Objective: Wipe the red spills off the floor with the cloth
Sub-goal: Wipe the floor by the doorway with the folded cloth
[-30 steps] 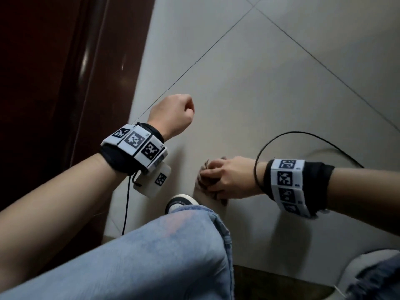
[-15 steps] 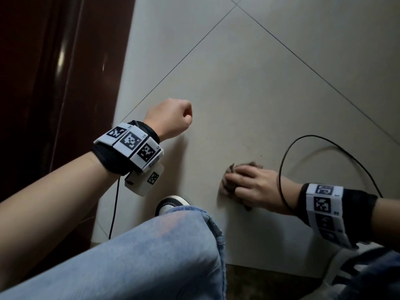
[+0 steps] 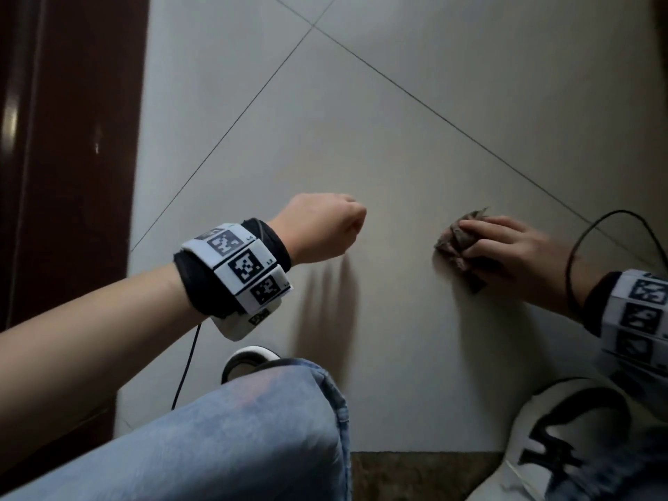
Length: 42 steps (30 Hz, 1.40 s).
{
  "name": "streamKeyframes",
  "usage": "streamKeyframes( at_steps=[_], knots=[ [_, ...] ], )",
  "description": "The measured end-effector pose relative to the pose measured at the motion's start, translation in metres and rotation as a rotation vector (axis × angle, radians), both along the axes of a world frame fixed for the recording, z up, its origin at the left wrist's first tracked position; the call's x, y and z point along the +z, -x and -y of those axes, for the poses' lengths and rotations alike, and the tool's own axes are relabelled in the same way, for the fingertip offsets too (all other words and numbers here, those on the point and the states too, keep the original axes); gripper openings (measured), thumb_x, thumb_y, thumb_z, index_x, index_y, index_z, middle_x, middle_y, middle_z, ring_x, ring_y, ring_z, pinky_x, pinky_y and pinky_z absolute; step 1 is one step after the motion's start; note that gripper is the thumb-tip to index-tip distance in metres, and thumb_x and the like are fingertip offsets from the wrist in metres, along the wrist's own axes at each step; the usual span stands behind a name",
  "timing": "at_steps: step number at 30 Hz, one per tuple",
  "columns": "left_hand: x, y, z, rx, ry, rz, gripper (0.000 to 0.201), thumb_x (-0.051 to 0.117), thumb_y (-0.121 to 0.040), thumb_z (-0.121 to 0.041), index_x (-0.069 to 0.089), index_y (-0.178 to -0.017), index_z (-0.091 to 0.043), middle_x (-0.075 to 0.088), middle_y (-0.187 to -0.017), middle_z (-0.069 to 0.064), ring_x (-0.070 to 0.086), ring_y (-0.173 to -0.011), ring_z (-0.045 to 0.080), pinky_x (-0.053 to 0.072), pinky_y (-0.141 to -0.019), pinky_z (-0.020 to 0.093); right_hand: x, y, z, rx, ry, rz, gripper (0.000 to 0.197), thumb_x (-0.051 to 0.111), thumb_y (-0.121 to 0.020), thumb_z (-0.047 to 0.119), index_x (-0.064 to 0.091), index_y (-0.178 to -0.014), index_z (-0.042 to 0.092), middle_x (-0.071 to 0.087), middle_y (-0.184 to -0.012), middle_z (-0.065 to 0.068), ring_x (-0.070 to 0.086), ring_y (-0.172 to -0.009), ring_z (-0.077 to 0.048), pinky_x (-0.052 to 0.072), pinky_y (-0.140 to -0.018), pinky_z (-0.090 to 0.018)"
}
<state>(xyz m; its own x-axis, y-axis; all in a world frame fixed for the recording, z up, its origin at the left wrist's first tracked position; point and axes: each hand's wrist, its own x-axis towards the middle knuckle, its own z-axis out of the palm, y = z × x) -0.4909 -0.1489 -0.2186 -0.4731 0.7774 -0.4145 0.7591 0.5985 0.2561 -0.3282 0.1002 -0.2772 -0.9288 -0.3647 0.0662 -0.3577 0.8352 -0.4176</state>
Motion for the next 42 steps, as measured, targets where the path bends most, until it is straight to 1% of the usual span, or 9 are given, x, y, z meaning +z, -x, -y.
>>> streamKeyframes(
  at_steps=[5, 10, 14, 20, 22, 25, 28, 36, 42],
  knots=[
    [-0.003, 0.004, -0.010, -0.038, 0.012, -0.018, 0.022, 0.041, -0.090, -0.019, 0.062, -0.098, -0.018, 0.062, -0.106, 0.000, 0.060, -0.098, 0.025, 0.036, -0.065, 0.027, 0.007, -0.025, 0.013, 0.086, -0.004, 0.014, 0.069, 0.018, -0.102, 0.040, 0.075, -0.079, 0.007, 0.069, -0.109, -0.022, 0.067, -0.094, -0.043, 0.056, -0.074, -0.050],
    [-0.005, 0.010, -0.006, -0.001, -0.004, -0.052, 0.022, 0.041, -0.091, -0.018, 0.062, -0.097, -0.018, 0.063, -0.106, 0.000, 0.060, -0.096, 0.025, 0.039, -0.065, 0.028, 0.008, -0.030, 0.052, 0.324, 0.001, 0.025, 0.067, 0.011, -0.103, 0.021, 0.069, -0.071, 0.015, 0.070, -0.113, -0.011, 0.070, -0.099, -0.031, 0.060, -0.067, -0.031],
    [-0.003, 0.023, 0.005, 0.095, -0.022, -0.093, 0.021, 0.042, -0.090, -0.018, 0.063, -0.094, -0.016, 0.064, -0.105, 0.002, 0.061, -0.096, 0.027, 0.045, -0.067, 0.030, 0.016, -0.004, 0.086, 0.437, -0.008, 0.013, 0.040, 0.033, -0.083, 0.015, 0.070, -0.072, 0.021, 0.073, -0.107, -0.003, 0.072, -0.091, -0.023, 0.053, -0.053, -0.021],
    [-0.002, 0.035, 0.023, 0.252, -0.002, -0.078, 0.020, 0.044, -0.089, -0.019, 0.063, -0.095, -0.016, 0.065, -0.104, 0.005, 0.061, -0.096, 0.029, 0.047, -0.075, 0.033, 0.015, 0.056, 0.135, 0.329, -0.013, 0.016, 0.013, 0.058, -0.070, 0.014, 0.071, -0.073, 0.014, 0.074, -0.099, -0.008, 0.072, -0.082, -0.025, 0.051, -0.043, -0.021],
    [-0.003, 0.036, 0.027, 0.301, 0.007, -0.060, 0.019, 0.046, -0.088, -0.020, 0.063, -0.097, -0.017, 0.066, -0.105, 0.005, 0.061, -0.098, 0.029, 0.049, -0.078, 0.035, 0.012, 0.080, 0.145, 0.225, -0.016, 0.047, 0.021, 0.049, -0.073, 0.017, 0.069, -0.072, 0.010, 0.073, -0.097, -0.010, 0.072, -0.082, -0.027, 0.054, -0.043, -0.026],
    [-0.004, 0.038, 0.030, 0.358, 0.018, -0.045, 0.020, 0.047, -0.087, -0.021, 0.061, -0.101, -0.018, 0.066, -0.107, 0.005, 0.060, -0.101, 0.029, 0.048, -0.080, 0.035, 0.017, 0.113, 0.150, 0.051, 0.007, 0.140, 0.018, 0.054, -0.083, 0.010, 0.067, -0.094, 0.004, 0.065, -0.117, -0.015, 0.063, -0.107, -0.029, 0.059, -0.066, -0.036],
    [-0.004, 0.043, 0.030, 0.396, 0.013, -0.075, 0.020, 0.047, -0.088, -0.023, 0.059, -0.103, -0.020, 0.067, -0.109, 0.003, 0.061, -0.103, 0.029, 0.046, -0.079, 0.033, 0.018, 0.141, 0.142, -0.103, -0.085, 0.274, 0.032, 0.045, -0.096, 0.020, 0.053, -0.125, 0.009, 0.045, -0.141, -0.007, 0.038, -0.133, -0.021, 0.042, -0.095, -0.036],
    [-0.004, 0.056, 0.008, 0.378, 0.001, -0.048, 0.021, 0.046, -0.088, -0.021, 0.060, -0.103, -0.021, 0.065, -0.111, 0.000, 0.058, -0.105, 0.027, 0.044, -0.080, 0.032, 0.013, 0.172, 0.077, -0.629, 0.036, 0.243, 0.028, 0.045, -0.097, 0.024, 0.054, -0.120, 0.011, 0.048, -0.135, -0.008, 0.042, -0.126, -0.026, 0.039, -0.094, -0.035],
    [-0.006, 0.058, -0.044, 0.263, -0.052, -0.022, 0.023, 0.045, -0.088, -0.018, 0.061, -0.104, -0.018, 0.064, -0.111, 0.003, 0.058, -0.104, 0.028, 0.046, -0.080, 0.033, 0.010, 0.154, 0.013, -0.892, -0.123, 0.237, 0.025, 0.042, -0.098, 0.023, 0.054, -0.115, 0.010, 0.046, -0.141, -0.011, 0.043, -0.126, -0.034, 0.023, -0.112, -0.037]
  ],
)
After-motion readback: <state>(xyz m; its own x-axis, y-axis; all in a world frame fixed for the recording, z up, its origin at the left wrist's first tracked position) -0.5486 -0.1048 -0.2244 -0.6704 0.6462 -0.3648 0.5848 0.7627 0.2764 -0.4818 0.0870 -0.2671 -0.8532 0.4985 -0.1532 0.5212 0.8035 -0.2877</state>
